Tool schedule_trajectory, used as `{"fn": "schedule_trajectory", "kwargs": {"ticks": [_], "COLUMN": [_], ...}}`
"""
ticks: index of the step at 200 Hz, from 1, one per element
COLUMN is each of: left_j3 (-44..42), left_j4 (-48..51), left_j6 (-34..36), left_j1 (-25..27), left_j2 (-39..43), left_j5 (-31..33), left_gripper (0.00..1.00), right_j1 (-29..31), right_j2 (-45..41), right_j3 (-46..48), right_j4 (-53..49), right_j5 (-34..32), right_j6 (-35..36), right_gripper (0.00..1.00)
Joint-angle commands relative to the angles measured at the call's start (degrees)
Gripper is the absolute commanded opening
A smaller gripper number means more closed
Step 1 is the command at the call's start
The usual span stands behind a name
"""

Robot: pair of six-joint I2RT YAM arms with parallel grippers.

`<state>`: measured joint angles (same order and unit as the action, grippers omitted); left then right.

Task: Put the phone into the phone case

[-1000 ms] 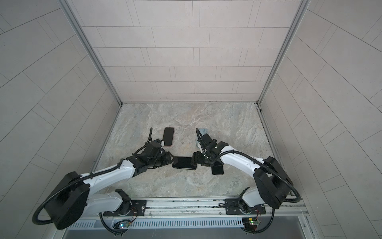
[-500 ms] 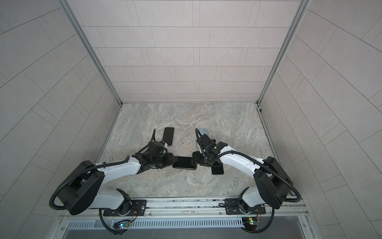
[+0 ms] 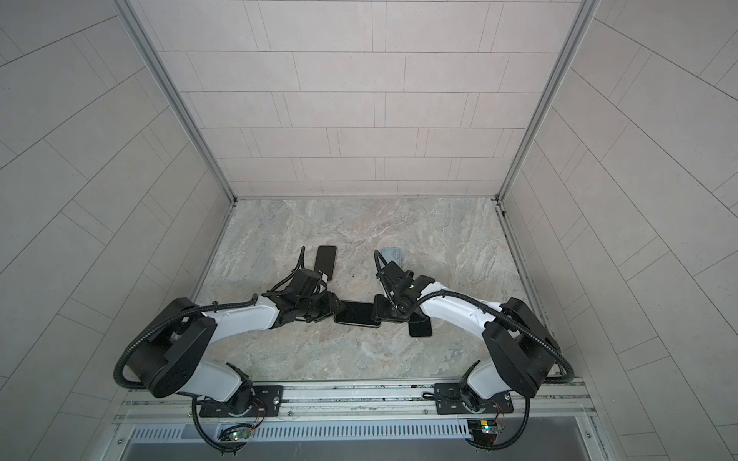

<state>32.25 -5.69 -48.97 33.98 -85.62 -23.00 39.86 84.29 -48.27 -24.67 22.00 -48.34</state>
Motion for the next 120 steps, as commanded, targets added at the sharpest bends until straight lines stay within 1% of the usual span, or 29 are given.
{"fn": "schedule_trajectory", "kwargs": {"ticks": [1,44,68,73,81,120], "left_j3": [0.43,0.56,-0.48,-0.79,-1.34,-1.88], "left_j4": [2.09,1.96,1.85,1.88,1.77,1.6], "left_j6": [0.89,0.74,0.12,0.02,-0.31,-0.65], "left_j1": [-0.29,-0.31,-0.28,-0.29,-0.25,-0.3], "left_j2": [-0.7,-1.0,0.48,0.96,1.62,2.57], "left_j5": [0.05,0.58,1.3,1.5,1.66,2.02], "left_gripper": [0.47,0.47,0.46,0.46,0.47,0.46], "right_j1": [0.39,1.19,1.18,1.21,1.19,1.19], "right_j2": [1.46,2.94,3.29,3.33,3.34,3.07], "right_j3": [0.75,0.1,0.08,0.09,0.04,0.16], "right_j4": [1.86,1.54,0.62,0.64,0.55,-0.37], "right_j5": [-0.82,-1.16,-1.92,-2.04,-2.33,-4.76], "right_j6": [-0.97,-0.87,-0.53,-0.53,-0.53,-1.07], "right_gripper": [0.44,0.44,0.43,0.43,0.39,0.35]}}
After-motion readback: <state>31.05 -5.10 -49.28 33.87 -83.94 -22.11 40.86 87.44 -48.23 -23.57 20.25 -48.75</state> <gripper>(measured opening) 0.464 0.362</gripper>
